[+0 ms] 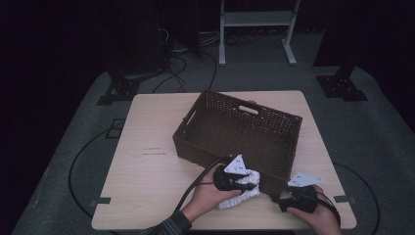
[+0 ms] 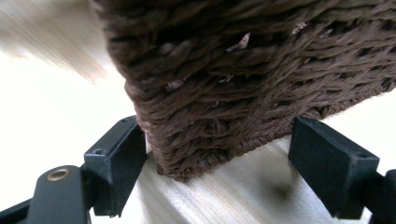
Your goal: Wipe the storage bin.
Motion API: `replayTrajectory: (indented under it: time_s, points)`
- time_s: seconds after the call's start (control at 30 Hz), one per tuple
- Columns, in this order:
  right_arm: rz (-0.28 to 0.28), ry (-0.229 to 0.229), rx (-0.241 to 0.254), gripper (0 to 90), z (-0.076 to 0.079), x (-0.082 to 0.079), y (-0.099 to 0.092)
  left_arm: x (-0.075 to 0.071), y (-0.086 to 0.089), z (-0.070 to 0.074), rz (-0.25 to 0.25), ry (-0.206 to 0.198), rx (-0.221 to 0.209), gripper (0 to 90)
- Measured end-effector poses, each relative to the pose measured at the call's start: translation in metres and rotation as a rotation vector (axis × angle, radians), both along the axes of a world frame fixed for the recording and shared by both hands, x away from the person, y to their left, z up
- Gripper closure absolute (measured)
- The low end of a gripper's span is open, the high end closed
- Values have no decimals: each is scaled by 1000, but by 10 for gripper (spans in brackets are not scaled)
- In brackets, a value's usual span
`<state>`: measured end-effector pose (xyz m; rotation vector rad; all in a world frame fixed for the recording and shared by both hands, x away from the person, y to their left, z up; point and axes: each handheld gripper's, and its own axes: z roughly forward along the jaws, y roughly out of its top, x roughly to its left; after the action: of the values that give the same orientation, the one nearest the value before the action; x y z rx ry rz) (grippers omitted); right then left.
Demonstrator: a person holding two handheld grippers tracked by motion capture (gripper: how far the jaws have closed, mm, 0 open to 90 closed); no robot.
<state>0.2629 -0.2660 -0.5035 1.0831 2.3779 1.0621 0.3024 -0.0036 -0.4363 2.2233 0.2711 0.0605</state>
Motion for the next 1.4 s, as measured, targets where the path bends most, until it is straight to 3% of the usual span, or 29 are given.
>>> replayTrajectory:
  time_s: [0.37,0.73,0.83,1.07,1.4]
  points:
    - [-1,0,2,188,0,0,0,1,-12,-22,-15,29,44,697]
    - [1,0,0,189,0,0,0,-4,-19,-38,-33,25,111,698]
    - [1,0,-1,189,0,0,0,-5,-18,-33,-35,13,108,698]
    - [0,0,0,189,0,0,0,-5,-11,-11,-20,4,27,698]
    - [0,2,0,188,0,0,0,-7,-9,19,-31,-26,-44,697]
